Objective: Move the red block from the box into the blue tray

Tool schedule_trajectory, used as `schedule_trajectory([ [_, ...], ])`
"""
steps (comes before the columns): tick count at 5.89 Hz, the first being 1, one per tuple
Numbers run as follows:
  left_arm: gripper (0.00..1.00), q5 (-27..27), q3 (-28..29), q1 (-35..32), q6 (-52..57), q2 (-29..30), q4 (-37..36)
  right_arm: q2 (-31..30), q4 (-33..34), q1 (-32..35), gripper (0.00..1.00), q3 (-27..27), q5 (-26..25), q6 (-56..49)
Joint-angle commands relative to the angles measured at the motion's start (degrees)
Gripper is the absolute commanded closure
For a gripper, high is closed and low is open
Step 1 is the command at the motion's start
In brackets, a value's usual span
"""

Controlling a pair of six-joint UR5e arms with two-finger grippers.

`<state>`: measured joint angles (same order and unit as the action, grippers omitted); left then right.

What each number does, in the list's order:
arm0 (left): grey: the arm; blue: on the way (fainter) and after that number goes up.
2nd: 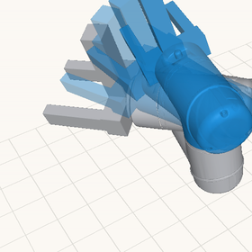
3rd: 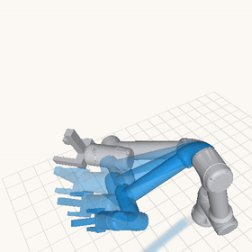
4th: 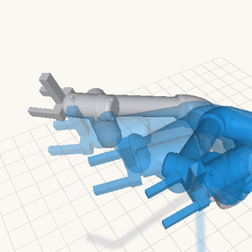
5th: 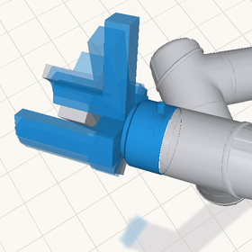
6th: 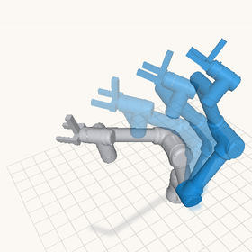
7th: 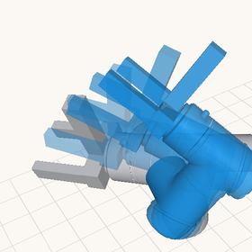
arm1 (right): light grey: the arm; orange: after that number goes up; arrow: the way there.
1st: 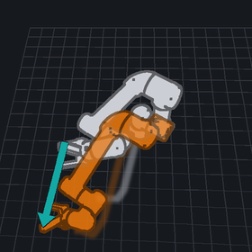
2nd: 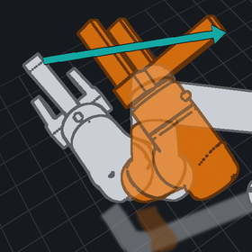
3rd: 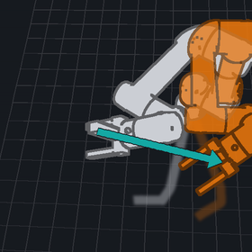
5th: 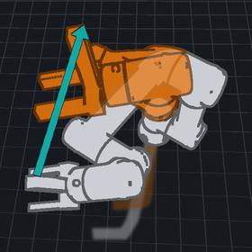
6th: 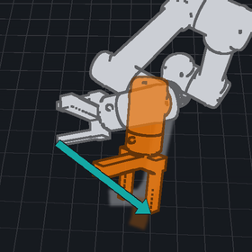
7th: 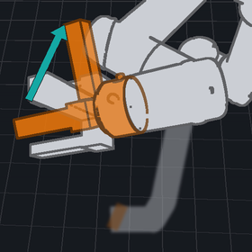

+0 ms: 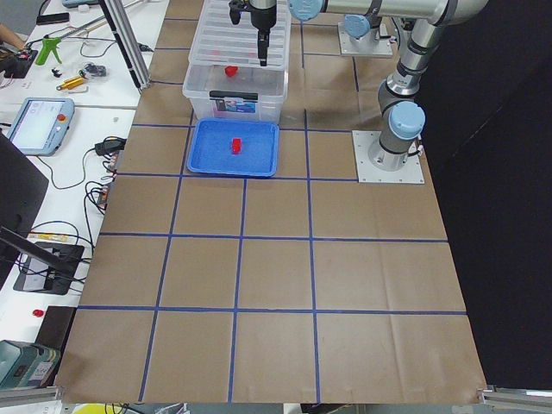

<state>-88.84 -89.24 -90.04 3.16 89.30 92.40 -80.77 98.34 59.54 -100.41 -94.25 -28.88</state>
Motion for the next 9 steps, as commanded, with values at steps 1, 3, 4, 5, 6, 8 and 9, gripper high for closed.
schedule_trajectory([
  [1,0.02,0.0,-0.2,0.2,0.3,-0.1,0.1,-0.1,-0.2,2.2,0.0,-0.1,1.6,1.3],
  [3,0.02,0.0,-0.3,0.2,0.3,-0.1,0.0,-0.3,0.0,6.1,0.0,0.0,1.7,1.9],
  [4,0.02,0.0,-0.3,0.3,0.3,-0.1,0.0,-0.6,0.0,7.5,0.0,0.0,1.8,3.5],
  [5,0.02,0.0,-0.3,0.3,0.4,-0.1,0.0,-0.6,0.0,9.3,0.0,0.0,2.5,4.8],
  [6,0.02,-0.1,-0.3,0.3,0.4,-0.1,0.0,-0.6,-0.1,9.6,0.0,0.0,4.3,5.1],
  [8,0.02,-0.1,-0.3,0.4,0.4,-0.1,0.0,-0.7,-0.3,9.7,0.0,0.5,4.5,5.1],
  [9,0.02,-0.1,-0.3,0.4,0.4,-0.1,0.0,-0.8,-0.3,9.6,0.0,1.4,4.3,5.1],
])
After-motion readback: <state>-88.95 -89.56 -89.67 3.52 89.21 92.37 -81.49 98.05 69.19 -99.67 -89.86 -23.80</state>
